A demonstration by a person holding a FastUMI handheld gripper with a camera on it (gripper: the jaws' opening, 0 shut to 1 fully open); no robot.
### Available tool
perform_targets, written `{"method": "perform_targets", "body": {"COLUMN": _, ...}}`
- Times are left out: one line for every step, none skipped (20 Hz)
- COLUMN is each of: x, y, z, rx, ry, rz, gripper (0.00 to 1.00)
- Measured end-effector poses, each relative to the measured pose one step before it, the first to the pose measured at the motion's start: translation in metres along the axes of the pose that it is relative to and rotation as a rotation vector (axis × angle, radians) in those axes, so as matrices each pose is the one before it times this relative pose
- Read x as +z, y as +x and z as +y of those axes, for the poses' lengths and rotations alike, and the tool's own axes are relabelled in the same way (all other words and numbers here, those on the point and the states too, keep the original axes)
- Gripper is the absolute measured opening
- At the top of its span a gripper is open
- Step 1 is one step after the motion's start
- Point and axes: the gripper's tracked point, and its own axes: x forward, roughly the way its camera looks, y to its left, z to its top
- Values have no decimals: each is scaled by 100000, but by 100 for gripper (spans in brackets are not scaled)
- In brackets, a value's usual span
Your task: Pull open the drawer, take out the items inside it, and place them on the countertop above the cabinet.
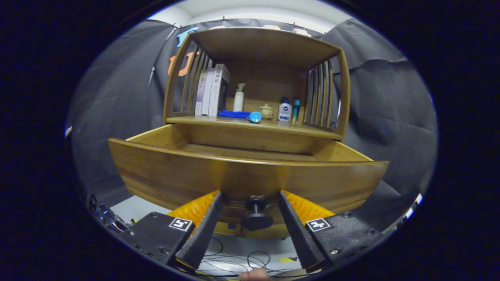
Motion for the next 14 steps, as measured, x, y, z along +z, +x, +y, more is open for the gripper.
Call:
{"method": "perform_targets", "body": {"x": 456, "y": 701, "z": 78, "rx": 33, "ry": 636, "rz": -1219, "gripper": 91}}
{"method": "perform_targets", "body": {"x": 104, "y": 840, "z": -69, "rx": 127, "ry": 718, "rz": 1436, "gripper": 91}}
{"method": "perform_targets", "body": {"x": 773, "y": 880, "z": 122, "rx": 268, "ry": 1422, "rz": -797, "gripper": 91}}
{"method": "perform_targets", "body": {"x": 572, "y": 758, "z": 104, "rx": 175, "ry": -295, "rz": -658, "gripper": 91}}
{"method": "perform_targets", "body": {"x": 34, "y": 731, "z": -500, "rx": -128, "ry": 87, "rz": -1293, "gripper": 91}}
{"method": "perform_targets", "body": {"x": 205, "y": 1092, "z": 19, "rx": -254, "ry": -413, "rz": 678, "gripper": 91}}
{"method": "perform_targets", "body": {"x": 495, "y": 713, "z": 65, "rx": -91, "ry": 440, "rz": -795, "gripper": 91}}
{"method": "perform_targets", "body": {"x": 360, "y": 1010, "z": -44, "rx": 154, "ry": 487, "rz": 427, "gripper": 92}}
{"method": "perform_targets", "body": {"x": 382, "y": 814, "z": 13, "rx": 161, "ry": 880, "rz": -1, "gripper": 92}}
{"method": "perform_targets", "body": {"x": 978, "y": 959, "z": 317, "rx": 29, "ry": 794, "rz": 247, "gripper": 92}}
{"method": "perform_targets", "body": {"x": 227, "y": 876, "z": 50, "rx": -157, "ry": 1, "rz": 236, "gripper": 91}}
{"method": "perform_targets", "body": {"x": 204, "y": 837, "z": 20, "rx": -214, "ry": -445, "rz": 213, "gripper": 92}}
{"method": "perform_targets", "body": {"x": 264, "y": 795, "z": 27, "rx": -185, "ry": -242, "rz": 235, "gripper": 92}}
{"method": "perform_targets", "body": {"x": 251, "y": 782, "z": 128, "rx": -75, "ry": -60, "rz": 248, "gripper": 92}}
